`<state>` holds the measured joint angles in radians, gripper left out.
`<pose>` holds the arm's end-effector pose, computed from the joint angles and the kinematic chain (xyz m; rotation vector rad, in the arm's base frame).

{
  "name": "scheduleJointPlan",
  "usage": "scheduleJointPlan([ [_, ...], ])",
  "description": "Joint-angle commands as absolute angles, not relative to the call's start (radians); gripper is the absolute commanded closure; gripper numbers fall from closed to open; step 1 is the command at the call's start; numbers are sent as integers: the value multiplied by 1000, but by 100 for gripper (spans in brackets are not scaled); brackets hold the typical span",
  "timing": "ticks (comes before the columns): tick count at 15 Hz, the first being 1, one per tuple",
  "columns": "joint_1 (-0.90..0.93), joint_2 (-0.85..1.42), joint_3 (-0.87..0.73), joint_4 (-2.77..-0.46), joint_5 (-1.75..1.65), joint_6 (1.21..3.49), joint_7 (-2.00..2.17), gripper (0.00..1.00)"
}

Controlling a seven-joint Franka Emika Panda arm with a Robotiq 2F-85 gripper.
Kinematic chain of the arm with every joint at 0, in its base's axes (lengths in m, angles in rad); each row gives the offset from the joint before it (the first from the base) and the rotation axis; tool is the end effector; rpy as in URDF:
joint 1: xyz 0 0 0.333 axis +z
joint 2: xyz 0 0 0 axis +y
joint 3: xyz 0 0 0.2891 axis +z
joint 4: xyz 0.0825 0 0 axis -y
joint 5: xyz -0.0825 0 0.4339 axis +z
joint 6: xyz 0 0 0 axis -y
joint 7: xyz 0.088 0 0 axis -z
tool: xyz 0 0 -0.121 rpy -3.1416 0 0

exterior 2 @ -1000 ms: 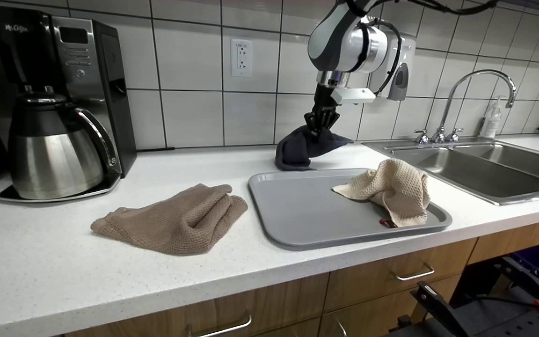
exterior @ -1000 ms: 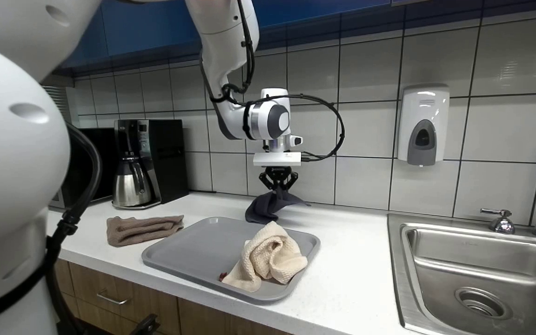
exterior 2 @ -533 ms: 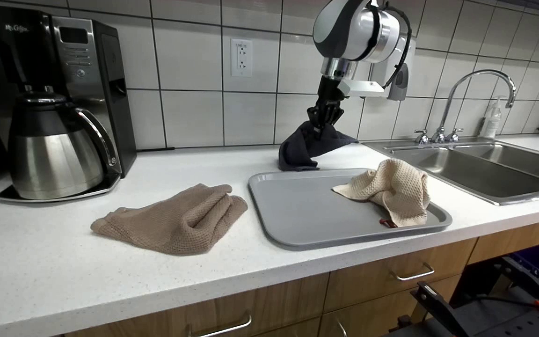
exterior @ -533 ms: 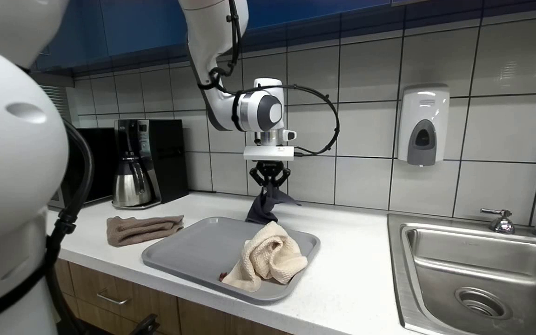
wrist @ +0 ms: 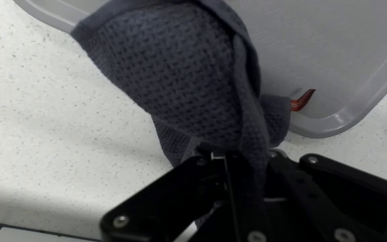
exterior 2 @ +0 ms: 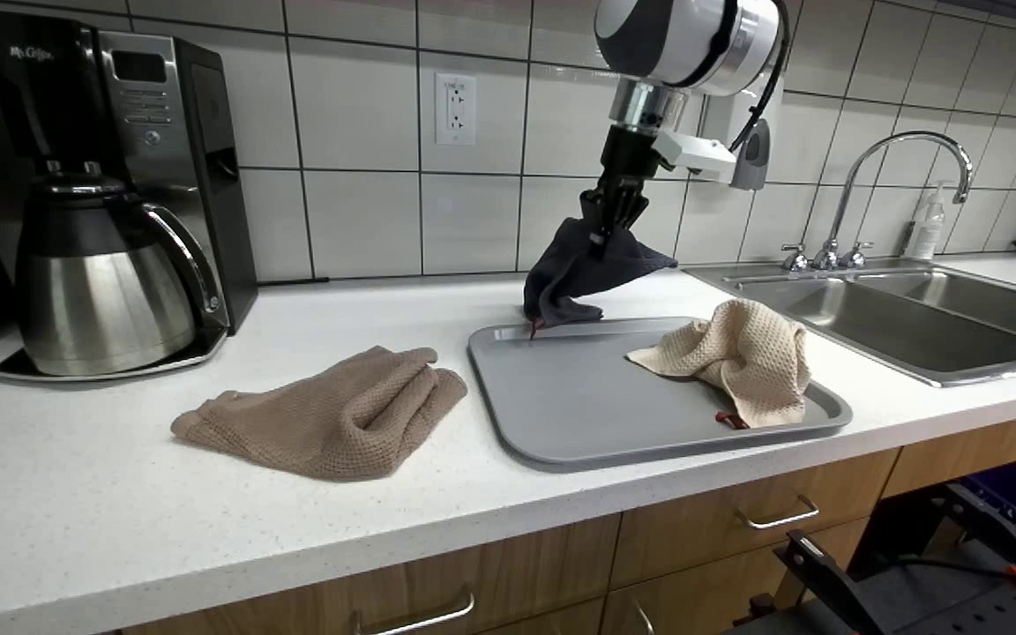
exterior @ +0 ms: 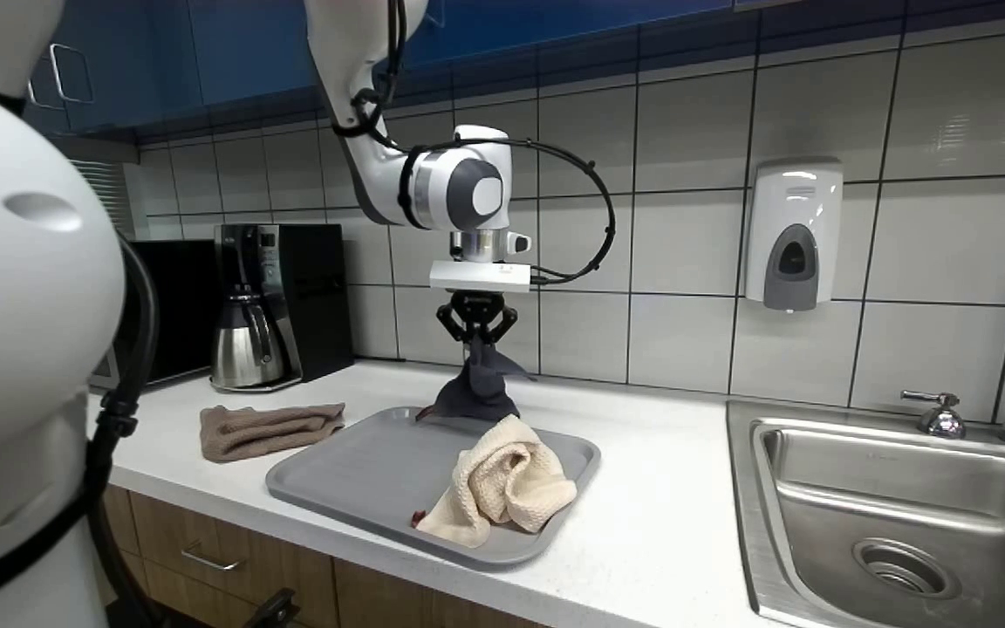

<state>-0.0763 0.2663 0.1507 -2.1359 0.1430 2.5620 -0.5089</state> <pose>0.6137 0.0459 0.2215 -2.9591 -0.6951 -0.2806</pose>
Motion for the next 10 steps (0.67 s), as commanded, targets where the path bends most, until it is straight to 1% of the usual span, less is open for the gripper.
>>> scheduleJointPlan([
  [1, -88, 170, 173, -2231, 202, 2553, -598, 98],
  [10, -53, 49, 154, -2337, 278, 2540, -696, 98],
])
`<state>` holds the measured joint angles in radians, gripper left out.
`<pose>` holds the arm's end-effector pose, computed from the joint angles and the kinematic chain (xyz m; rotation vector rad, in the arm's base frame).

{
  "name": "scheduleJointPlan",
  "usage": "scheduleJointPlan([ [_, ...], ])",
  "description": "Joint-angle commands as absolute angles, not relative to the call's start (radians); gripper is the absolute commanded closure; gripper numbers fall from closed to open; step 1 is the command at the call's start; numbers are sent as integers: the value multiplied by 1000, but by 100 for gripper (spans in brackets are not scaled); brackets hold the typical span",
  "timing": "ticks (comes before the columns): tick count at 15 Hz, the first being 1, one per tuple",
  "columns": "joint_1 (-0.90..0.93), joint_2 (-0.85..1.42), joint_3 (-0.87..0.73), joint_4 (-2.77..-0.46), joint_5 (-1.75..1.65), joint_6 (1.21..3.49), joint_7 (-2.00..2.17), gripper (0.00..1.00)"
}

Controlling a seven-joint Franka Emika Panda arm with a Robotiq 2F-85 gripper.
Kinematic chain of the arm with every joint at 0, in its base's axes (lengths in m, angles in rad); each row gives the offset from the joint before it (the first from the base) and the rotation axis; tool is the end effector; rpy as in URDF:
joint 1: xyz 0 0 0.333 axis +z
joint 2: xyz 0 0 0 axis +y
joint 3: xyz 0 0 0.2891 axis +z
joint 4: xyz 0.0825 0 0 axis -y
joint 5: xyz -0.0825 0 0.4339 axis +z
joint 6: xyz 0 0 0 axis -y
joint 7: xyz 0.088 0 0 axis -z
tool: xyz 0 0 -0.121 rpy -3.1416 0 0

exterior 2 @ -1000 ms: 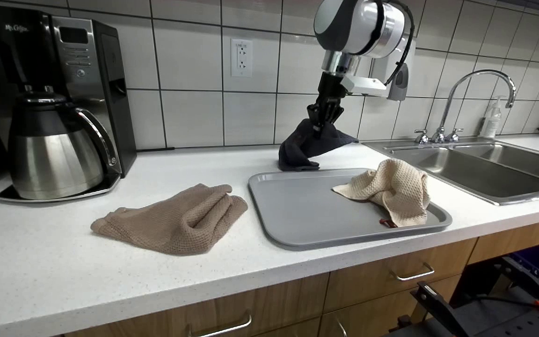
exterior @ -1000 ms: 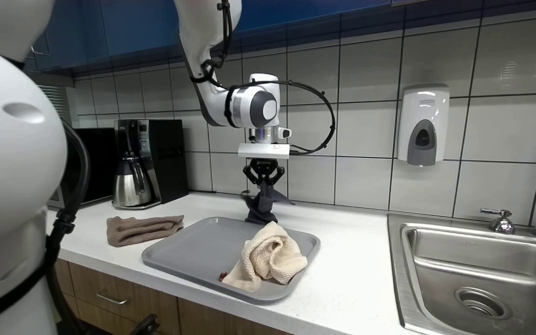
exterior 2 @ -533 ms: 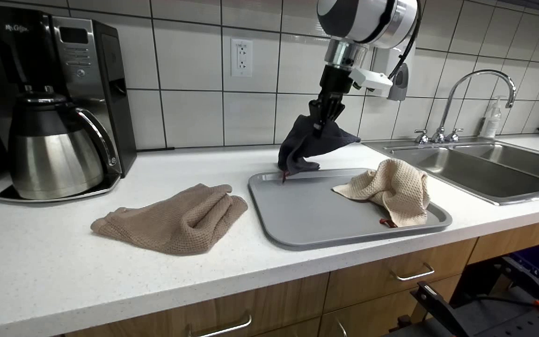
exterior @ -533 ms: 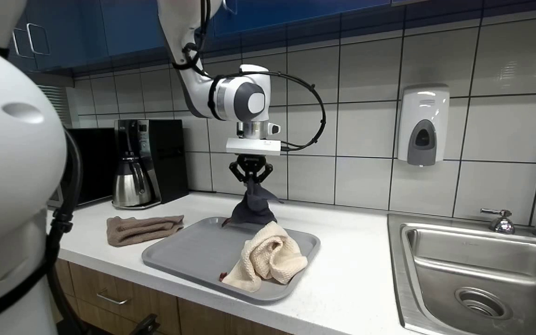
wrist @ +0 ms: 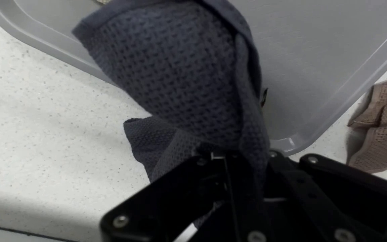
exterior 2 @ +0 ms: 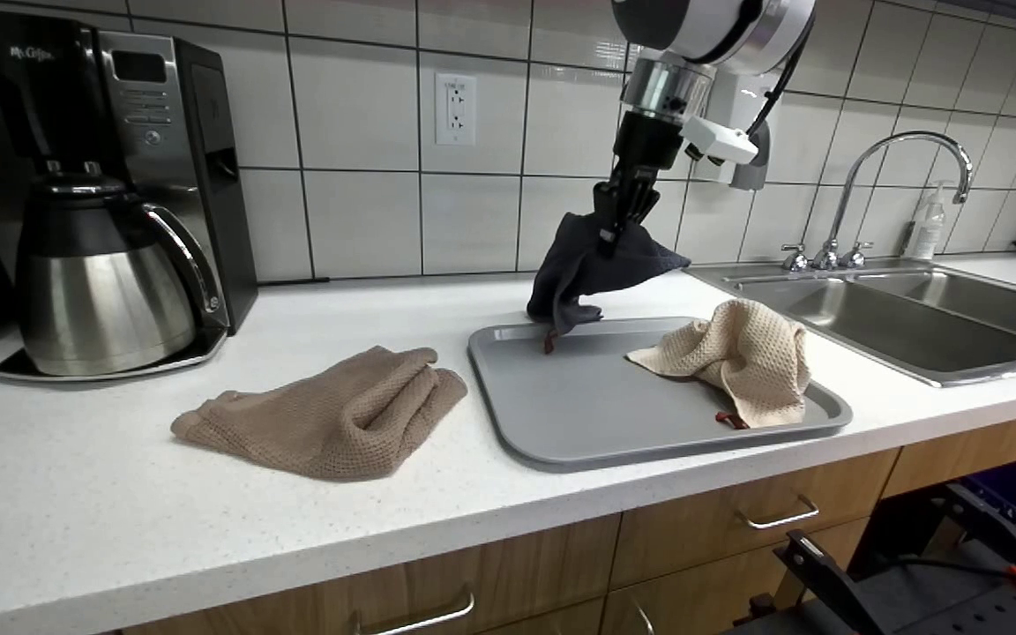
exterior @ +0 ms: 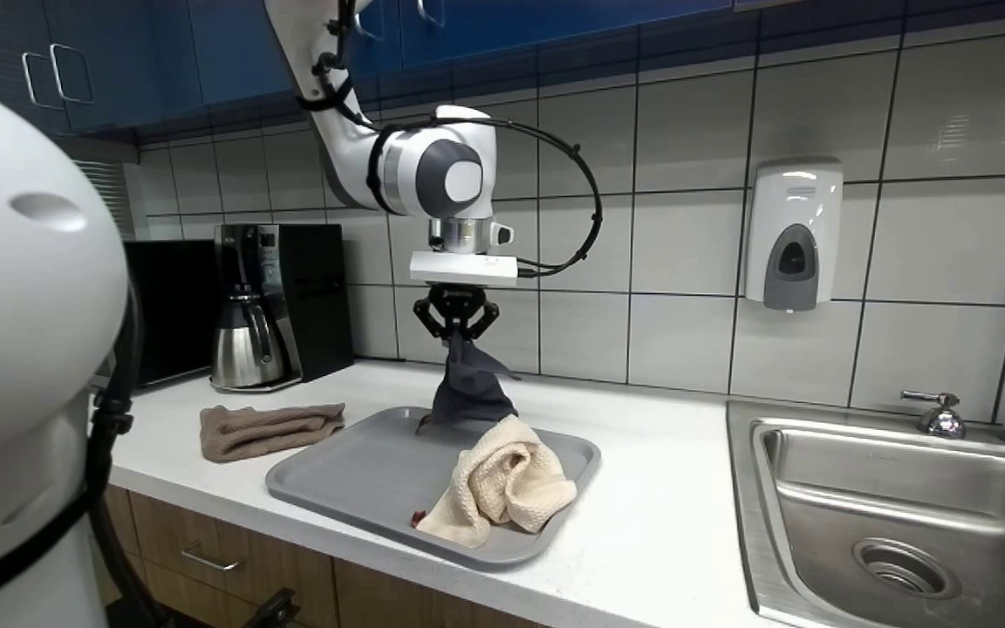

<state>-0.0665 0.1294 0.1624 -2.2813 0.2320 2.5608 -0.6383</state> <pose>0.5727 0.0547 0.2354 -2.9004 -0.8130 -0.2830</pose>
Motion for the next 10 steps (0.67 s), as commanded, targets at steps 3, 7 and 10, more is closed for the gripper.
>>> scheduleJointPlan([
  [3, -35, 3, 146, -2367, 306, 2535, -719, 98],
  [7, -2, -53, 128, -2408, 325, 2538, -727, 98],
  [10, 24, -85, 112, -2439, 317, 2544, -711, 98],
])
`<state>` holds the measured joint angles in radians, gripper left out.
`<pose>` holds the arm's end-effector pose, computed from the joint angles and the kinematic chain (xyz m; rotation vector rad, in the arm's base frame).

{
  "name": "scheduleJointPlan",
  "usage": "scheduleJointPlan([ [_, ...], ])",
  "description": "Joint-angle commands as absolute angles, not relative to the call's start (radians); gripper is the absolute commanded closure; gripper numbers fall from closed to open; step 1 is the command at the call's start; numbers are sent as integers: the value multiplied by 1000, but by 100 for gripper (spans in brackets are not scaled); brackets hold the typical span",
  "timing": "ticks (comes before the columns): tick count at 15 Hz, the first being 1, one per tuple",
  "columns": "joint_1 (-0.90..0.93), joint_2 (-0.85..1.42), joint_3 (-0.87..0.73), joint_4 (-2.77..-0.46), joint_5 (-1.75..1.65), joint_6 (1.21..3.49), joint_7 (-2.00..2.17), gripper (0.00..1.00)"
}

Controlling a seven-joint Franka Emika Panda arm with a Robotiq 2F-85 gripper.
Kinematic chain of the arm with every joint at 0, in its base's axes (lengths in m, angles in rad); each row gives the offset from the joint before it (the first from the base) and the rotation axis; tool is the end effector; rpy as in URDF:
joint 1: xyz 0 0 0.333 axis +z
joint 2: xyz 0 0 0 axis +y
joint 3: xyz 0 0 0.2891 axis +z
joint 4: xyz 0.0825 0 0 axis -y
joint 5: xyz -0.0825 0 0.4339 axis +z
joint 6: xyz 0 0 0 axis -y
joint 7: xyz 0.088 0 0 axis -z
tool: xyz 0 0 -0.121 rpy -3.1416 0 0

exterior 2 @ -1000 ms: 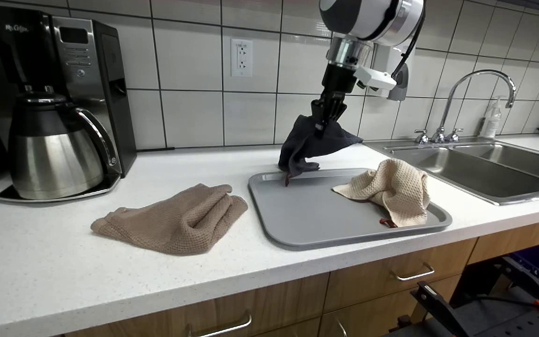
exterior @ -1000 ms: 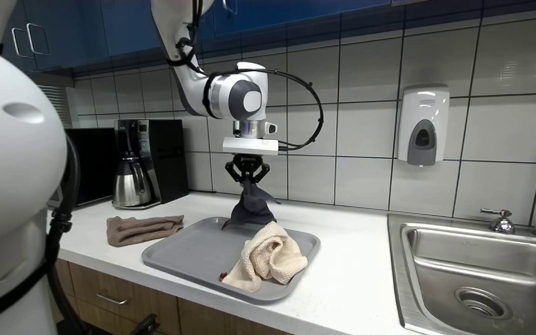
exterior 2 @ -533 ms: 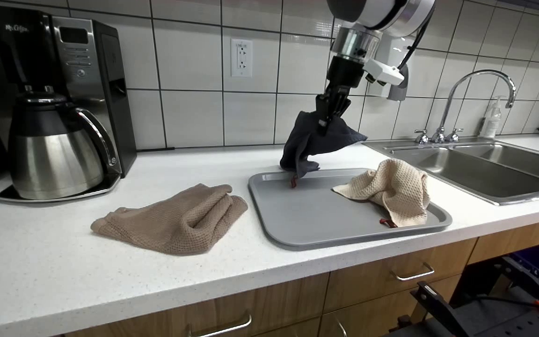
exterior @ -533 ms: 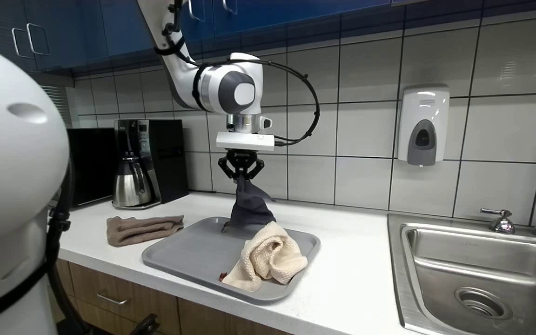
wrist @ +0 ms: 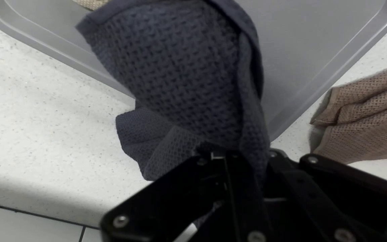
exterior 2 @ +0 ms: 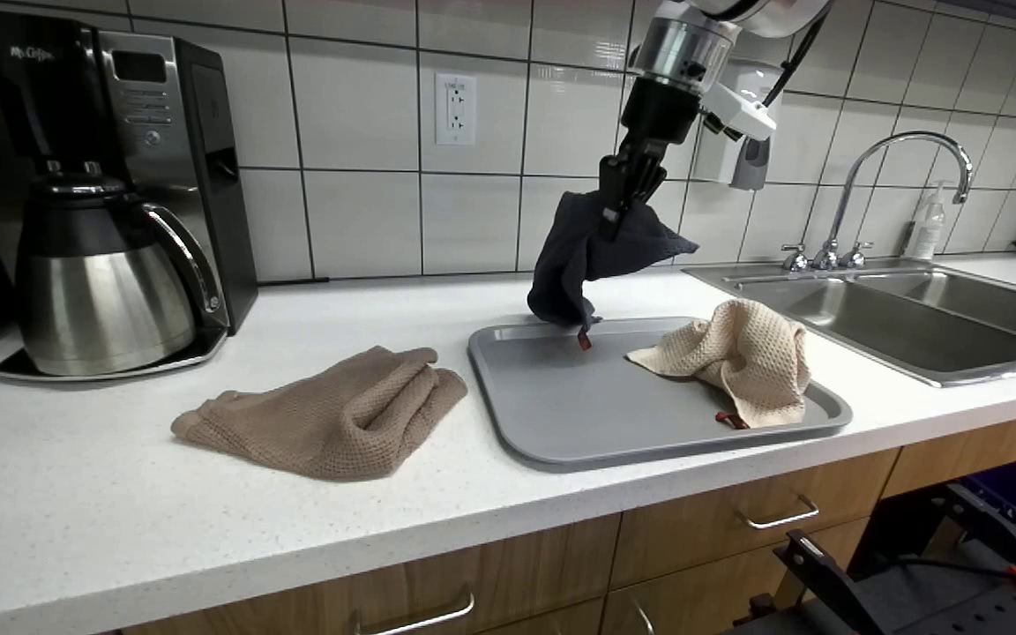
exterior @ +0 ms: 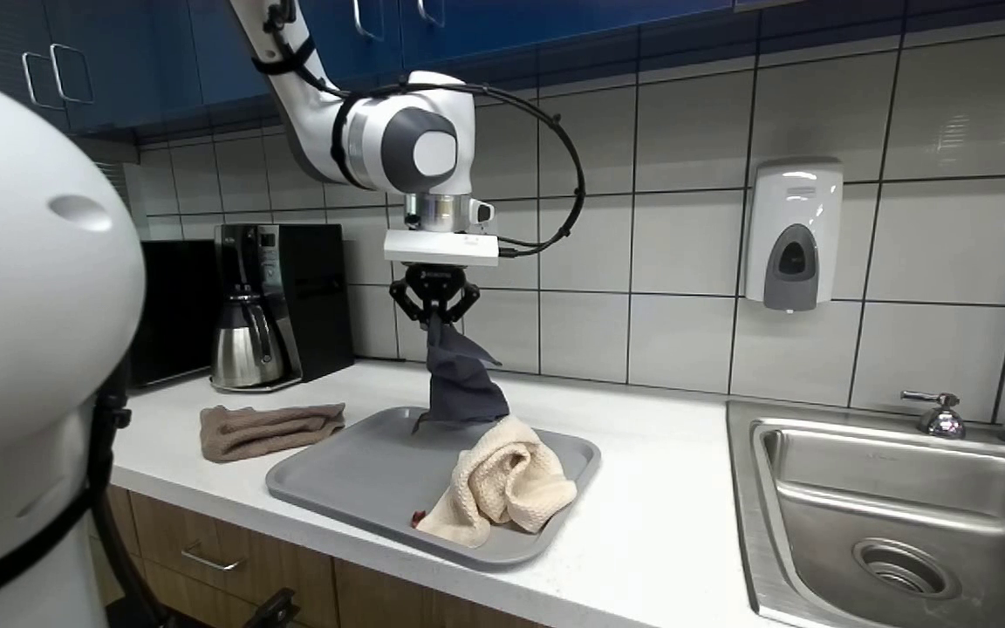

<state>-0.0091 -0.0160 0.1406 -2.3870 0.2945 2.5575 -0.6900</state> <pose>0.5435 0.0698 0.2667 -2.8683 -0.8725 -0.3436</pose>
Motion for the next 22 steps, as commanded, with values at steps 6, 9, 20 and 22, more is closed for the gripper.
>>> scheduleJointPlan([
  [6, 64, -151, 77, -2497, 307, 2546, -686, 98],
  [9, 80, -190, 61, -2525, 304, 2551, -675, 98],
  [20, 138, -304, 7, -2605, 298, 2563, -636, 98],
  [22, 145, -313, 2, -2615, 294, 2565, -622, 98],
])
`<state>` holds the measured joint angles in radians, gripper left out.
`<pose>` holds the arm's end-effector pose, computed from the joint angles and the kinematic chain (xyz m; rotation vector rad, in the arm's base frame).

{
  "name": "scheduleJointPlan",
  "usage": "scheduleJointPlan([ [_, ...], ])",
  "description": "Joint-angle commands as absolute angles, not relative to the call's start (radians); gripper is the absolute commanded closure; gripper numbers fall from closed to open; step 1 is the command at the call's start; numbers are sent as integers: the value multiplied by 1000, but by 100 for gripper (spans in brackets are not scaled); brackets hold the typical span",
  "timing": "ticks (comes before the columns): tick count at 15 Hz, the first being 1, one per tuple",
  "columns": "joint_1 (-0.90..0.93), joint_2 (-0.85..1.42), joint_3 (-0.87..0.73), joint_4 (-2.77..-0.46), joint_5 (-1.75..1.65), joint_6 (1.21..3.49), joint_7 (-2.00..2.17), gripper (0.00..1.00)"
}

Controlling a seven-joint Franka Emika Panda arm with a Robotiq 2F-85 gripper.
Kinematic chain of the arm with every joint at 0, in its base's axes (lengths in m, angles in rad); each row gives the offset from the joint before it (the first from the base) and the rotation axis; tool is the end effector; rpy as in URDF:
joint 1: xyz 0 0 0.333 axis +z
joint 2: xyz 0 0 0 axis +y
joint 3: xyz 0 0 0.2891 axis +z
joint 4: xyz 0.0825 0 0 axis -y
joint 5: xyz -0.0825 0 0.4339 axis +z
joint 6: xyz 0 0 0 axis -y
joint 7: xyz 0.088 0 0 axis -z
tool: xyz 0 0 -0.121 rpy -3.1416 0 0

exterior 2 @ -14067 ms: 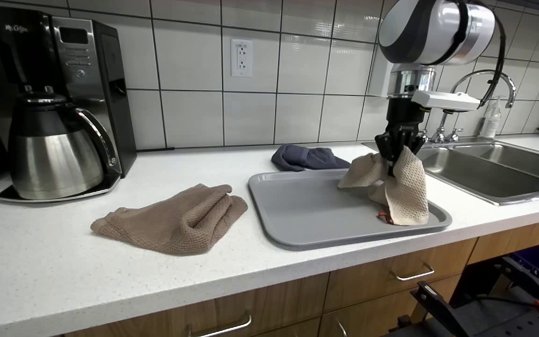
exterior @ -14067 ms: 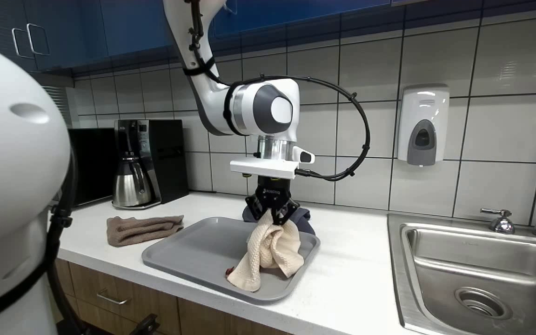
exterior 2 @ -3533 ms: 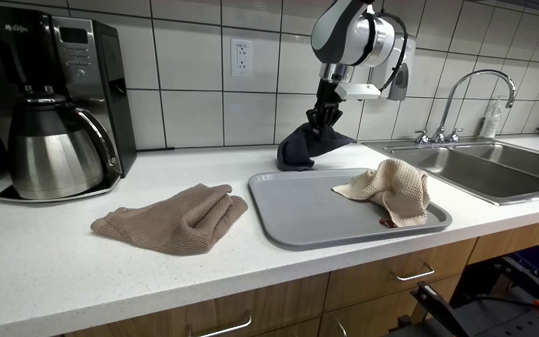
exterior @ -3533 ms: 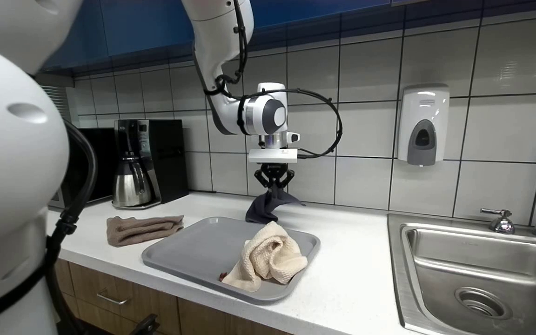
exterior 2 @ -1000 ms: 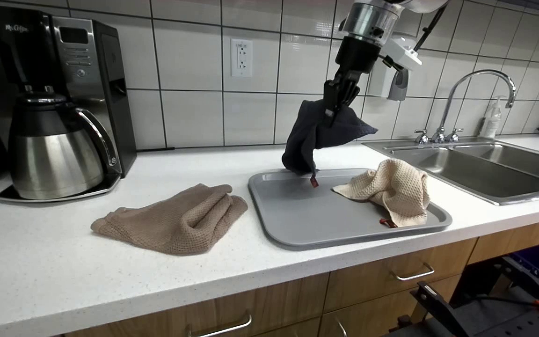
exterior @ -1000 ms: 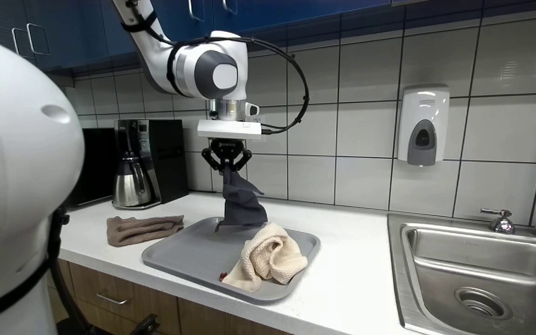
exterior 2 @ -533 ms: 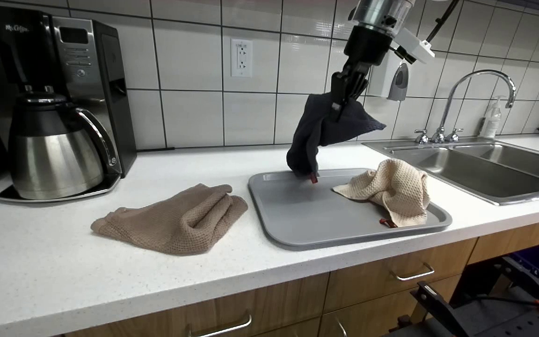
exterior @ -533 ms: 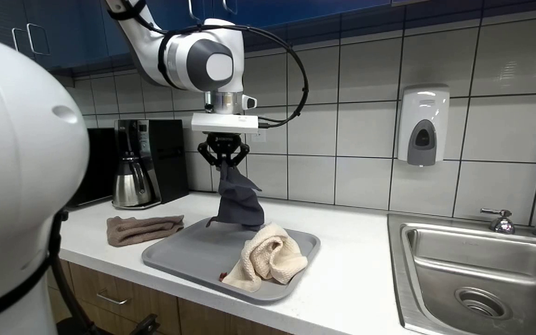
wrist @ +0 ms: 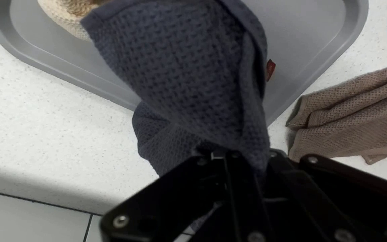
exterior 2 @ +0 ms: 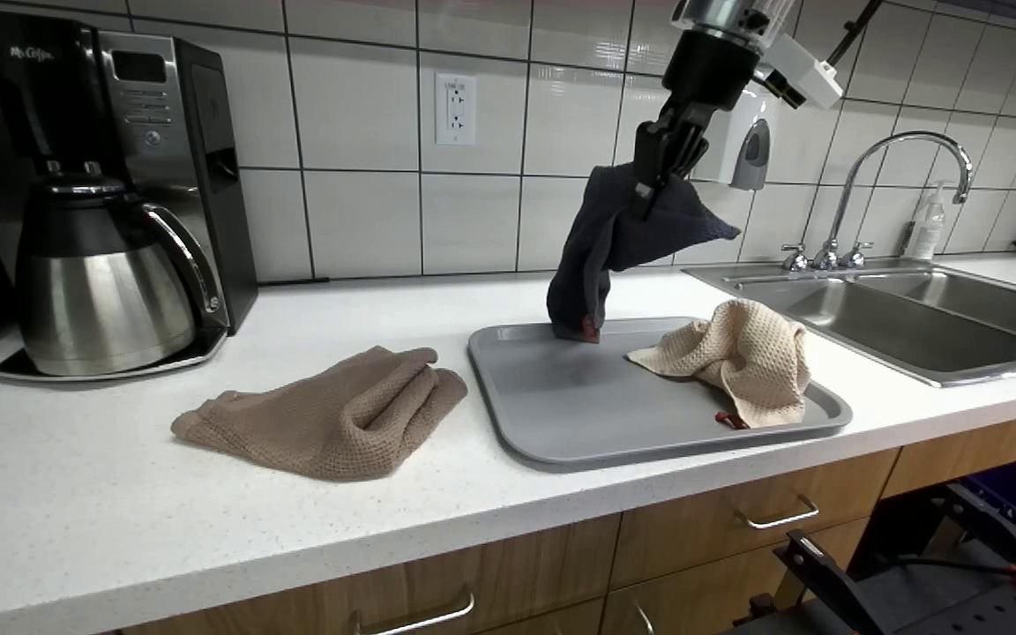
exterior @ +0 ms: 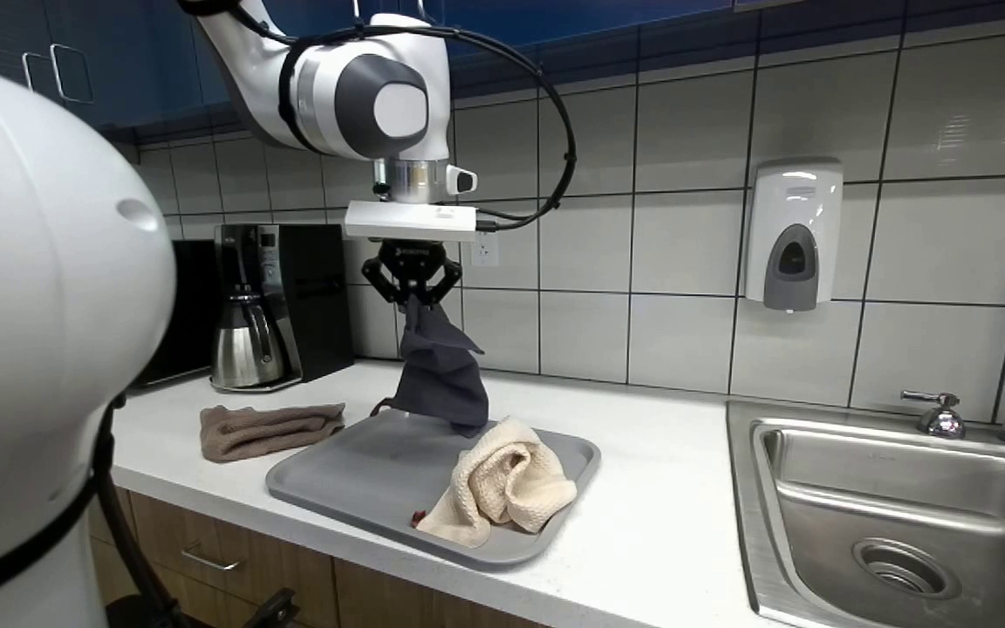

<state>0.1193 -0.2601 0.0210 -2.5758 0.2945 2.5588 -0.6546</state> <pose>0.4901 0.0667 0.3036 -2.8744 -0.8392 -0.4234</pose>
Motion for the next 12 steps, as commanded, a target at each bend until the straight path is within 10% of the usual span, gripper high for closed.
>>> scheduleJointPlan([
  [1, 150, -319, -4, -2620, 298, 2565, -622, 98],
  [12, 181, -388, -55, -2630, 305, 2561, -627, 98],
])
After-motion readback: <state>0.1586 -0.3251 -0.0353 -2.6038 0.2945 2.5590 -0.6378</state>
